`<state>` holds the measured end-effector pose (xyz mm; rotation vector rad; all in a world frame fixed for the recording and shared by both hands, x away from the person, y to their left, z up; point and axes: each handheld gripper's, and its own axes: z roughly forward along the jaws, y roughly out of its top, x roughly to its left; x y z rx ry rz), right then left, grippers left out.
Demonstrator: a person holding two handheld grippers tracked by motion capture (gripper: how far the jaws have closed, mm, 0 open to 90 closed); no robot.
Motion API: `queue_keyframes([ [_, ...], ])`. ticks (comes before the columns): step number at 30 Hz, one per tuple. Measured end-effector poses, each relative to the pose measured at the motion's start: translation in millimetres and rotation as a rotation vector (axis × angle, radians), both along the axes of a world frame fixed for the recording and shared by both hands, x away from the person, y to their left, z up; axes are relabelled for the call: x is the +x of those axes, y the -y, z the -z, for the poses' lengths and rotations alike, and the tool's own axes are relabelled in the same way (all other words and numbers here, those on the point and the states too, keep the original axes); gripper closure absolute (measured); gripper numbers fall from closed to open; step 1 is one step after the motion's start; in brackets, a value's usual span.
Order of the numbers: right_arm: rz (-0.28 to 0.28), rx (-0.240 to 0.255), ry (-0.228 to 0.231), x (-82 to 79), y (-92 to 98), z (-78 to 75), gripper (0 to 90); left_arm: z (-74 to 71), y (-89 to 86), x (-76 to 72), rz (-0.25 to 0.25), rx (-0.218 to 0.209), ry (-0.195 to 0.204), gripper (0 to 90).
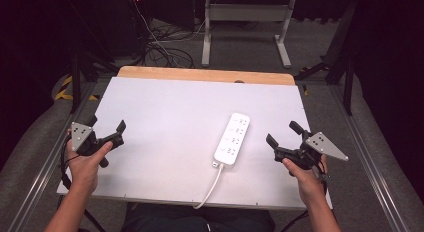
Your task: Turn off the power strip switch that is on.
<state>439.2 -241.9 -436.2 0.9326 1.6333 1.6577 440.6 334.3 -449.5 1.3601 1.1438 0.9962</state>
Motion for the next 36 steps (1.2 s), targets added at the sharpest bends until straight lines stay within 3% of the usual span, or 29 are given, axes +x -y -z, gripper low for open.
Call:
queue_keyframes([
  [36,0.005,-0.039,-0.008,0.6,-4.4,2.2,4.4,-2.0,-2.4,-7.4,-0.007,-0.011,0.015,1.8],
])
